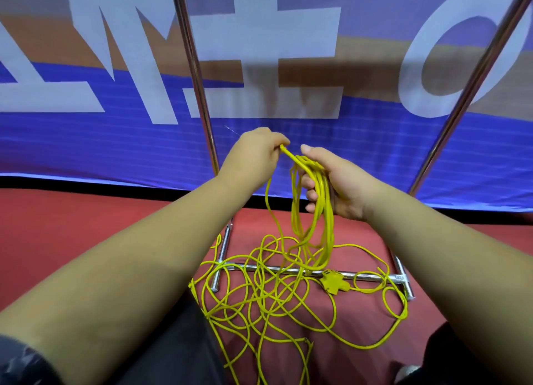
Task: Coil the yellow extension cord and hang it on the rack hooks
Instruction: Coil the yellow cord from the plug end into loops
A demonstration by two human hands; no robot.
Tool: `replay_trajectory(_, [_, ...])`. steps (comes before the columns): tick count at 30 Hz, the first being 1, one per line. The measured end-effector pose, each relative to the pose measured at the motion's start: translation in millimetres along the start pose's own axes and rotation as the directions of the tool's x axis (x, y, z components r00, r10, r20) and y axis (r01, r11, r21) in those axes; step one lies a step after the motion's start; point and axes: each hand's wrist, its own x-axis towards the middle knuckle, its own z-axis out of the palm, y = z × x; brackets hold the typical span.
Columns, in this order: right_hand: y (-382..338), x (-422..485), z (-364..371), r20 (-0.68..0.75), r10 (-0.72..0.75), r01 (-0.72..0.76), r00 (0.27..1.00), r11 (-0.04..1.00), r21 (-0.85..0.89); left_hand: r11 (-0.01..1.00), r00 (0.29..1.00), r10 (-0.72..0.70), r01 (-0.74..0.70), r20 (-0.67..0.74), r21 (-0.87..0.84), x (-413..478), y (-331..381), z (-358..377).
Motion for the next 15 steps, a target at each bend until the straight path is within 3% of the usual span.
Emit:
replay_trajectory(2, [0.0, -0.2, -2.5, 0.000, -0.018, 0.018, 1.000, 1.000, -0.010, 0.997, 0.997, 0.071, -0.072, 0.002, 0.026, -0.9, 11.6, 0.6])
replay_trajectory(10, [-2.4, -3.1, -1.8, 0.029, -0.077, 0.078, 0.997, 0.996, -0.030, 0.992, 0.995, 0.080, -0.085, -0.055, -0.092, -1.6, 25.0, -12.6])
replay_trajectory(15, [-0.1, -3.6, -2.8, 0.018, -0.044, 0.044, 0.999, 0.998, -0.051, 0.995, 0.996, 0.091, -0.091, -0.019, -0.037, 2.6, 17.9, -13.7])
